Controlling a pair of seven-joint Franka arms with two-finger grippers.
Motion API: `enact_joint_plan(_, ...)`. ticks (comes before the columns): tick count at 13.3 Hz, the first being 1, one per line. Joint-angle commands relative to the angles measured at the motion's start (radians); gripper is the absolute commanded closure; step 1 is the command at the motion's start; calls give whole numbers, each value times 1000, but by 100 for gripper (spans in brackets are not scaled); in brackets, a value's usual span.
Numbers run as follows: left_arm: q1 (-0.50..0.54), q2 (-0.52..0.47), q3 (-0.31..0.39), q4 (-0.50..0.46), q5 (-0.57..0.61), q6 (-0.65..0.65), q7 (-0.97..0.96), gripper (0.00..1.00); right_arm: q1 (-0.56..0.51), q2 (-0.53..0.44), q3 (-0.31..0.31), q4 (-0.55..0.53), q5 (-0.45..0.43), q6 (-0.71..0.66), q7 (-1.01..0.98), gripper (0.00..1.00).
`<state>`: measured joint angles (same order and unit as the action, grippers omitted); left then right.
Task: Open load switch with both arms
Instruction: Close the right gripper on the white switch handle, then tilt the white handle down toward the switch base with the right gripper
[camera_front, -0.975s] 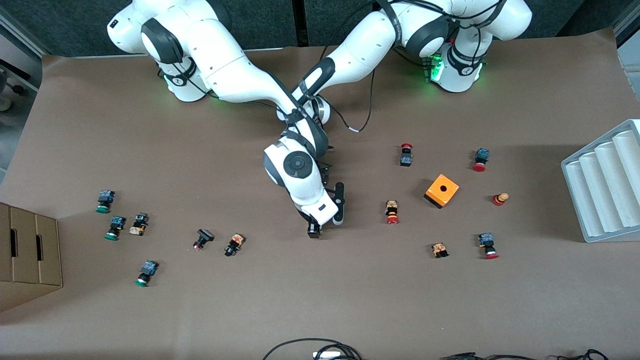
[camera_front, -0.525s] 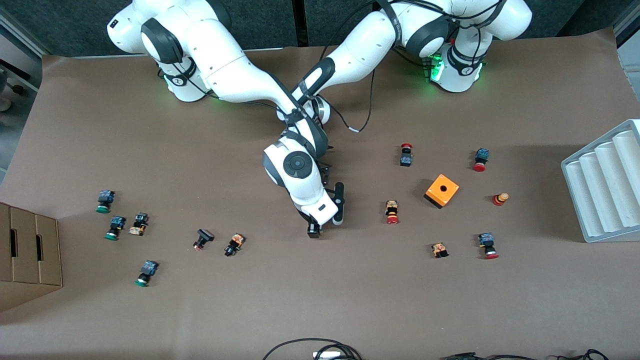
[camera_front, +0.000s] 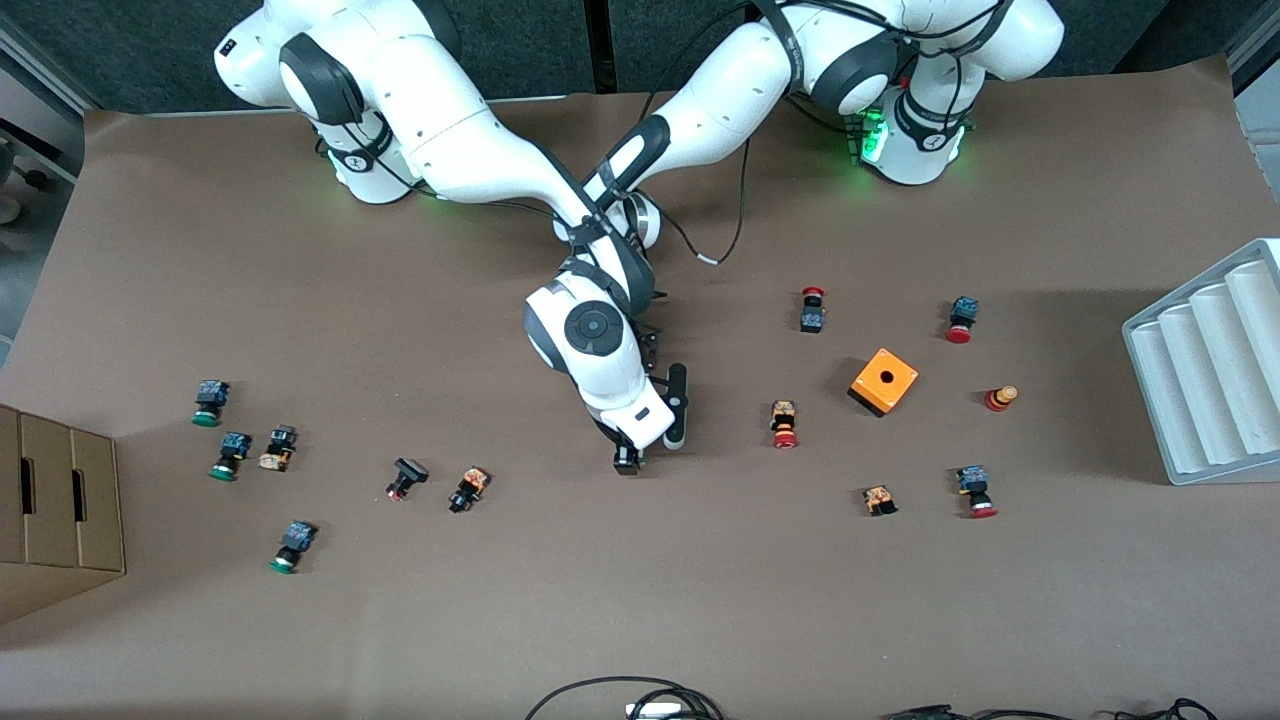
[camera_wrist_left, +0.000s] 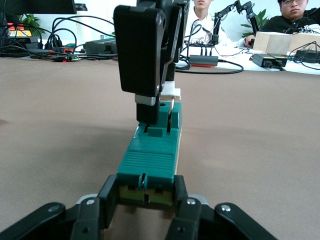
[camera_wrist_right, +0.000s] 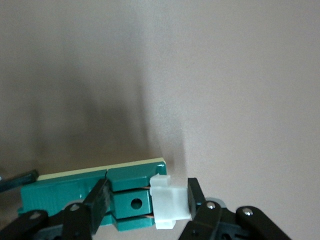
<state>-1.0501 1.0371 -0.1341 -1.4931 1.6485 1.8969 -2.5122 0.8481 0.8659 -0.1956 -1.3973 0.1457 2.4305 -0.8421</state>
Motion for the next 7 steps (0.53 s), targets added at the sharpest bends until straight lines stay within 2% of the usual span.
enact_joint_plan(1,5,1,2,-18,-9,27,-31,68,2,-34,-8,-49,9,-1,-14,31)
enact_joint_plan(7,5,3,1,-18,-10,27,-31,68,2,-53,-8,-72,9,-1,-28,35)
